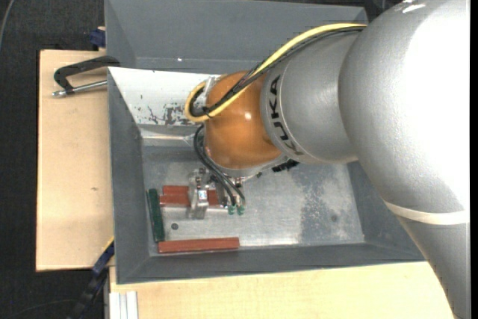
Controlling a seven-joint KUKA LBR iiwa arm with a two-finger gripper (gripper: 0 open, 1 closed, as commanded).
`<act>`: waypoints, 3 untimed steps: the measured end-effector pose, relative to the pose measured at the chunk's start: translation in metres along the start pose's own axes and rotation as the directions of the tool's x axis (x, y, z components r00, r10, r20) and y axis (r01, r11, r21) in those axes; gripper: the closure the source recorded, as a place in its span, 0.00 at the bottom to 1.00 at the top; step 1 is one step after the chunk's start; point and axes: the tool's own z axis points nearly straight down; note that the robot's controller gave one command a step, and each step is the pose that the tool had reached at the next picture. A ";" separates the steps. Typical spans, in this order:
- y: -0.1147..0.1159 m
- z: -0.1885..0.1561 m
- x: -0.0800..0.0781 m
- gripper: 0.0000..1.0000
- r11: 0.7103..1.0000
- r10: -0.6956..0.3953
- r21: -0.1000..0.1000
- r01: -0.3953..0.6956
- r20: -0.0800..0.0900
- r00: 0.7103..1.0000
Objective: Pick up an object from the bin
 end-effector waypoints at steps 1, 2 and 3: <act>-0.033 0.006 0.025 1.00 0.999 -0.045 -0.001 0.045 0.006 0.999; -0.033 0.007 0.024 0.00 0.999 -0.044 -0.001 0.044 0.009 0.999; -0.040 -0.043 -0.074 0.00 0.988 -0.156 0.002 0.156 0.013 0.988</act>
Offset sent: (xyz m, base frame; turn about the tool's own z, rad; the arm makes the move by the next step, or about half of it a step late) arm -0.0268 -0.0349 -0.0100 -0.0460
